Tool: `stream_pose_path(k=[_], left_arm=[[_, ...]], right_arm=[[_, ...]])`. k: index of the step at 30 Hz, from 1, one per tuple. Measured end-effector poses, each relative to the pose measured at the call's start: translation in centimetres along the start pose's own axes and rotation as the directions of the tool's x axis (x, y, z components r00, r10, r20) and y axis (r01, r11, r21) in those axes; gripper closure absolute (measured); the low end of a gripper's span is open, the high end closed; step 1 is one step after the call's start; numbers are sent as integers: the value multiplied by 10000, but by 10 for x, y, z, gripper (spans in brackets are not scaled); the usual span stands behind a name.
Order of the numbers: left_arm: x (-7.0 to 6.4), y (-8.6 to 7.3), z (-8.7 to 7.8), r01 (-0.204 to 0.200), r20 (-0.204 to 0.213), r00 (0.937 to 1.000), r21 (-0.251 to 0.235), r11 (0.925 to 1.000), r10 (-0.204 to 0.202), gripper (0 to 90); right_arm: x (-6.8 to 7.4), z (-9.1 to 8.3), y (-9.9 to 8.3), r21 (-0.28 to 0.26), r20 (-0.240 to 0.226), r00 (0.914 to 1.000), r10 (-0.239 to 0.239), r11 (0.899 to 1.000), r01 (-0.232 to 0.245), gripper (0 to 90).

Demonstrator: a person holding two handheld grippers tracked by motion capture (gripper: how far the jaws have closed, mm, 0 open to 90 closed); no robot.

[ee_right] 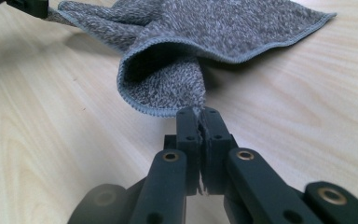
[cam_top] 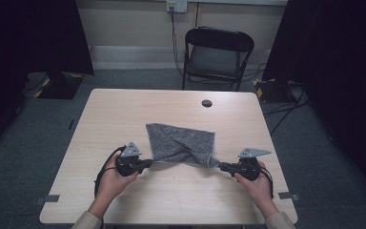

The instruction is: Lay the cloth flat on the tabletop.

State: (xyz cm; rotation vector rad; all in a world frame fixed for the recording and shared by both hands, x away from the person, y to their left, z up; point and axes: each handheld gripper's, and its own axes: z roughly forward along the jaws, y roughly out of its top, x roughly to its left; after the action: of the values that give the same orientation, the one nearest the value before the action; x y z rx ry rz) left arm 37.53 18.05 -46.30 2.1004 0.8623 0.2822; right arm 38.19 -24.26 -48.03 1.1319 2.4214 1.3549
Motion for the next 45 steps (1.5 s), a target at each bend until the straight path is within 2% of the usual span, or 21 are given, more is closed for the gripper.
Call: stream_pose_path(k=[2,4,7,12,15,20,28,29,31,32,33,37,41,45], left_arm=[[0,-1,-4,79,4,10000,-99,9999,-79,895],[0,-3,-7,-12,-31,10000,-62,10000,12,895],[-2,-5,-12,68,132,9999,-112,9999,-67,895],[-5,-15,-10,56,253,9997,330,9994,-64,895],[-3,-19,-8,195,309,9993,440,9988,-208,894],[-6,-19,-8,52,478,9988,475,9989,-75,894],[-6,-24,-6,161,612,9979,484,9987,-191,882],[-7,-24,-6,140,593,9981,374,9992,-162,847],[-10,-21,-5,218,710,9972,89,9997,-224,714],[-13,-18,-4,32,615,9981,-31,10000,-30,672],[-15,-16,-2,17,641,9979,-173,9998,-6,599],[-28,-4,12,-365,987,9942,-564,9977,420,483],[-42,4,33,-833,1190,9889,-495,9953,887,473],[-49,7,53,-985,1304,9862,-355,9945,1024,490]], right_arm=[[0,-3,-2,60,-72,10000,63,10000,-62,881],[0,-5,-4,60,-152,9997,191,9998,-190,880],[1,-9,-8,164,-209,9991,358,9992,-354,879],[1,-12,-15,435,-260,9988,418,9982,-407,869],[1,-13,-17,573,-191,9988,461,9973,-449,869],[0,-17,-18,524,-182,9979,615,9968,-604,848],[-1,-22,-23,499,87,9988,477,9976,-481,787],[-1,-23,-23,486,114,9987,490,9976,-495,767],[-1,-24,-22,407,207,9985,499,9979,-507,715],[-1,-25,-22,394,270,9986,458,9981,-469,709],[-1,-25,-21,347,288,9986,441,9984,-451,693],[0,-20,-20,384,309,9991,305,9988,-317,685],[2,-13,-18,465,312,9994,149,9988,-163,690],[3,-8,-15,553,169,9998,56,9984,-65,709]])
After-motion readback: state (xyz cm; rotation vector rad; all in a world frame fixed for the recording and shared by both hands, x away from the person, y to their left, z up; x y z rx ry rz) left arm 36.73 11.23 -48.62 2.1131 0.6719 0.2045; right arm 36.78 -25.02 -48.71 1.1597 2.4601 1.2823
